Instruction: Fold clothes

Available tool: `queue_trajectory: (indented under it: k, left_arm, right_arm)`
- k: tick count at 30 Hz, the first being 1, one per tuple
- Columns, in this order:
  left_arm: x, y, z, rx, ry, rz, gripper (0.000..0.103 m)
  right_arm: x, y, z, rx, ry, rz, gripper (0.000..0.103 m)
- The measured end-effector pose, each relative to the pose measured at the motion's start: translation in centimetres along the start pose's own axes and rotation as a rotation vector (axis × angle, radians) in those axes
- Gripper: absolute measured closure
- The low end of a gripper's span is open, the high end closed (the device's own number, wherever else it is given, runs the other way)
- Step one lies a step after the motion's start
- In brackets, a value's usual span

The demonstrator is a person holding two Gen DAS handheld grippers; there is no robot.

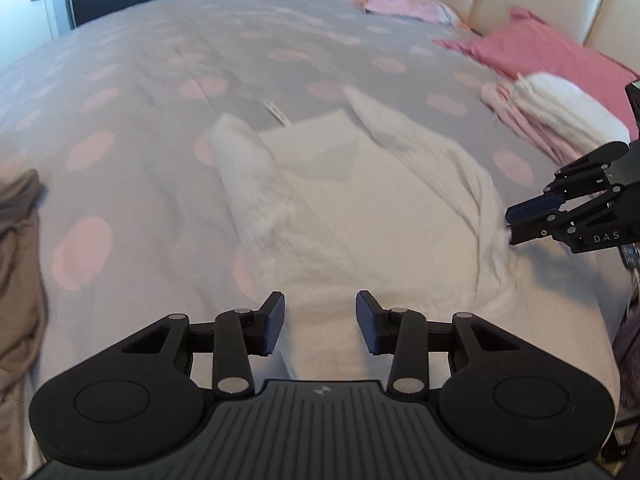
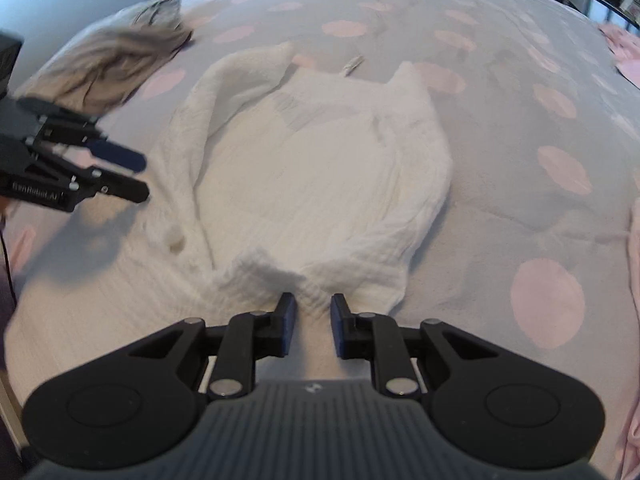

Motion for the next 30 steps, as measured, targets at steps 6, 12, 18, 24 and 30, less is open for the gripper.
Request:
queue_trajectory:
  k: [6, 12, 18, 24, 30]
  left_arm:
    - [4.4, 1.8, -1.6, 0.056, -0.035, 0.035, 0.057]
    - [7.2, 4.3, -5.3, 0.102, 0.022, 0.03, 0.057]
    - [7.6, 8.0, -8.2, 0.158, 0.105, 0.044, 0.057]
    - [7.2, 9.8, -9.7, 0.117, 0.116, 0.057, 0.054]
    - [7.8, 10.0, -10.7, 0.074, 0.109, 0.013, 0.054]
  right_arm:
    - [3.3, -2.4, -0.1, -0.066, -0.035, -0.033, 0.075]
    - [6.0, -5.0, -2.0, -0.111, -0.032, -0.049, 0.064]
    - [8.7, -6.9, -4.7, -0.08, -0.02, -0.081, 0.06]
    - [10.6, -7.6, -7.5, -0.063, -0.014, -0.065, 0.06]
    - [12.7, -8.1, -10.0, -0.01, -0.022, -0.097, 0.071]
Point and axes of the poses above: each gripper's, at about its wrist camera, not at the fingertips, and z roughly against the way its jaws point, y to its left, x to its top, the point moved 9 cm from there along -z, roughly the way its jaws point, and after that the axes turned 2 degrees about -z, right-handed, at the moved point
